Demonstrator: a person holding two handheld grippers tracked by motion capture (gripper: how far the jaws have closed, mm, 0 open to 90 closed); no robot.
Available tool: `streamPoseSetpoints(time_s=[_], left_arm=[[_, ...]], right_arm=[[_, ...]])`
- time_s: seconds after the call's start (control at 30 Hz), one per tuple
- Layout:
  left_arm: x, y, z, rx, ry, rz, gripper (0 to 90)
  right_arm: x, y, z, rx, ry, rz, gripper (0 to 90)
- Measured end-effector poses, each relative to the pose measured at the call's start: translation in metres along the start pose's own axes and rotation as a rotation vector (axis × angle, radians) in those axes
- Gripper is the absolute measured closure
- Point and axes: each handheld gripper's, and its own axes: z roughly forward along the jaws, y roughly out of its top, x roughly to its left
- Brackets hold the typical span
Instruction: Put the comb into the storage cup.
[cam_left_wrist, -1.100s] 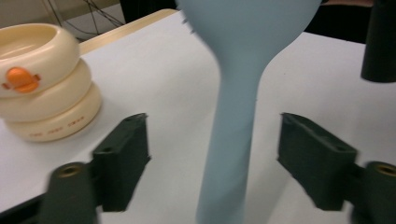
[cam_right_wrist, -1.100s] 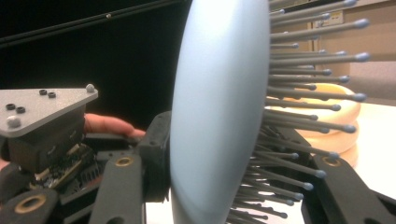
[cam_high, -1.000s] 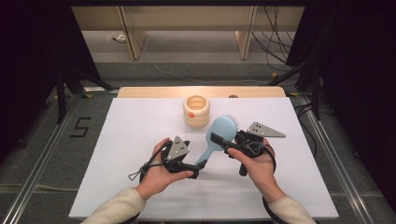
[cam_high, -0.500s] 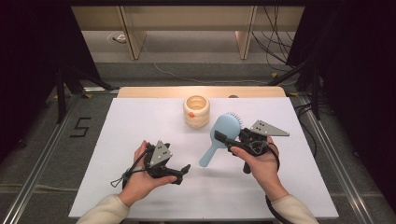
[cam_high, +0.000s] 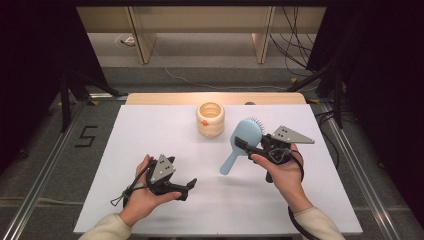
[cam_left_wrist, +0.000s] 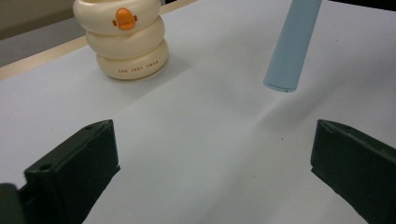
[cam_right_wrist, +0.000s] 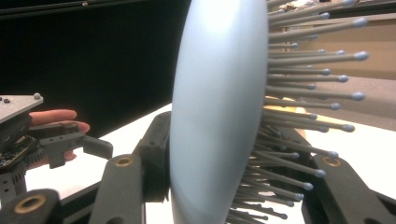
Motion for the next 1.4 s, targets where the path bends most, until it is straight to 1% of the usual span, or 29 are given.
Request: streamPoseSetpoints(time_s=[0.07,0.23,0.3,0.33,0.57,0.8,1.1,1.4], left_arm=[[0.001,0.000,0.000,-0.001,0.004,-0.003,0.4],[0.008,-0.003,0.001,-0.006,0.016,-0.024,1.4],[0.009,-0.003,0.001,-0.007,0.017,-0.028,1.5],[0.009,-0.003,0.001,-0.007,0.017,-0.028,1.7],[0.011,-0.003,0.002,-0.014,0.020,-0.037,2.8],[0.013,-0.003,0.002,-0.020,0.029,-0.043,3.5],[0.013,-0.003,0.001,-0.025,0.025,-0.055,4.9],[0.014,-0.003,0.002,-0.024,0.028,-0.053,5.3]], right_arm=[[-0.001,0.002,-0.001,0.002,-0.003,-0.002,50.6],[-0.002,0.007,0.000,0.013,-0.008,-0.017,50.6],[-0.002,0.010,0.001,0.019,-0.016,-0.040,50.7],[-0.002,0.011,0.002,0.018,-0.018,-0.043,50.7],[-0.005,0.015,0.005,0.013,-0.021,-0.042,50.7],[-0.007,0.019,0.008,0.011,-0.036,-0.057,50.7],[-0.010,0.026,0.009,0.008,-0.049,-0.071,50.8],[-0.012,0.029,0.010,0.015,-0.061,-0.073,50.8]])
